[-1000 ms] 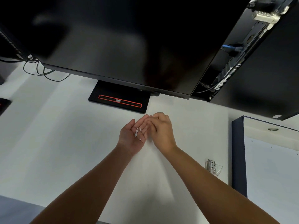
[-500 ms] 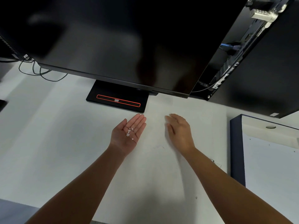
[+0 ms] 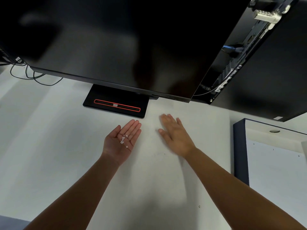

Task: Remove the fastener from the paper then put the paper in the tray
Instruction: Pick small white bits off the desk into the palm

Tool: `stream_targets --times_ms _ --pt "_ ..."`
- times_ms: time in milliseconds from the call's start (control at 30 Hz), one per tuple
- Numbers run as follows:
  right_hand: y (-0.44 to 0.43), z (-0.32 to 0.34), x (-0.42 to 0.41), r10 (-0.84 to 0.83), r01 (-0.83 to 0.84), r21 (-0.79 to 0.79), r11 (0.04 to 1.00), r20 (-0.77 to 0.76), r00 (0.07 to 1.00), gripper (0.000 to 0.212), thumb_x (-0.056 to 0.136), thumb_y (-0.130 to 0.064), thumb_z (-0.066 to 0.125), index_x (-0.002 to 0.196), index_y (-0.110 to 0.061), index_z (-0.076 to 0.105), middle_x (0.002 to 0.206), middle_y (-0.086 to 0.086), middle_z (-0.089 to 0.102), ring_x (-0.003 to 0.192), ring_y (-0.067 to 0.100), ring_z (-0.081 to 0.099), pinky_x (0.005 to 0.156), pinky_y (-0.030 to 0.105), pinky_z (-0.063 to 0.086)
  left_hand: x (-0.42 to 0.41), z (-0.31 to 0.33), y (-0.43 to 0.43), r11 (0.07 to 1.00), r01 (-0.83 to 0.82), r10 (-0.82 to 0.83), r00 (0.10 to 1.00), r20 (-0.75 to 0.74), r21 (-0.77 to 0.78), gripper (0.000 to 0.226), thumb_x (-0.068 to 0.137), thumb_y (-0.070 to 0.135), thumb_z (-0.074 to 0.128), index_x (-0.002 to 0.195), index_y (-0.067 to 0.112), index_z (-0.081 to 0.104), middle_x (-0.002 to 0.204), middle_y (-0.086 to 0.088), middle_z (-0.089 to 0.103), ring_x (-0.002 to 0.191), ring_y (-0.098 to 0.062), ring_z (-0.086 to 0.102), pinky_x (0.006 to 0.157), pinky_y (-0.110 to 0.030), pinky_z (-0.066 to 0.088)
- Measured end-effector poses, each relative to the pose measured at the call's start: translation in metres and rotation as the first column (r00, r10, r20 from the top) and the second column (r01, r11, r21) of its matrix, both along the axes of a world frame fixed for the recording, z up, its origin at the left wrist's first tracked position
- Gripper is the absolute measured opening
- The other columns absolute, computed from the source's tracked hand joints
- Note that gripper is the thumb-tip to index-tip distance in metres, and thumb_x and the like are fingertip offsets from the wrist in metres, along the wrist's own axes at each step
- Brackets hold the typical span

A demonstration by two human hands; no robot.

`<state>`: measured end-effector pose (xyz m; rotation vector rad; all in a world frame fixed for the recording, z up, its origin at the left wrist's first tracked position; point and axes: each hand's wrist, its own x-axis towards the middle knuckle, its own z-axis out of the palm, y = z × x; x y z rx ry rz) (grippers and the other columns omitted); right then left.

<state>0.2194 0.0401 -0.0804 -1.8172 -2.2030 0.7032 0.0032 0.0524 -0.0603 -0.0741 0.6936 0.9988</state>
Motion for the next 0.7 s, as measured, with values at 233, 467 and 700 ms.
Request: stream_targets --times_ms 233,467,700 --pt "0.040 -0.002 -0.009 0.158 -0.160 0.002 0.987 0.145 0.977 0.060 0.098 -0.050 0.022 0.149 -0.023 0.010 0.159 -0.003 0.010 0.146 0.012 -0.002 0.119 0.040 -0.005 -0.004 -0.003 0.002 1.000 -0.004 0.003 1.000 -0.027 -0.008 0.037 0.075 0.017 0.058 0.099 -0.006 0.073 0.120 -0.020 0.066 0.104 -0.030 0.068 0.083 -0.040 0.058" --pt "0.006 -0.006 -0.009 0.328 -0.338 0.041 0.940 0.150 0.933 0.055 0.099 -0.046 0.020 0.149 -0.025 0.014 0.157 -0.004 0.016 0.146 0.011 0.001 0.120 0.039 -0.002 -0.005 -0.003 -0.001 1.000 0.006 -0.006 1.000 0.011 0.018 0.051 0.056 0.013 0.073 0.103 -0.006 0.071 0.123 -0.020 0.064 0.108 -0.030 0.066 0.086 -0.041 0.057" --pt "-0.045 -0.004 -0.001 -0.077 0.092 0.063 0.994 -0.199 0.977 0.066 0.094 -0.056 0.011 0.146 -0.019 0.027 0.154 -0.001 0.028 0.144 0.004 0.012 0.119 0.027 0.000 0.001 -0.004 -0.003 0.997 0.065 -0.067 0.995 0.070 0.028 0.060 0.049 0.010 0.077 0.106 -0.008 0.069 0.124 -0.022 0.063 0.107 -0.032 0.066 0.081 -0.042 0.058"
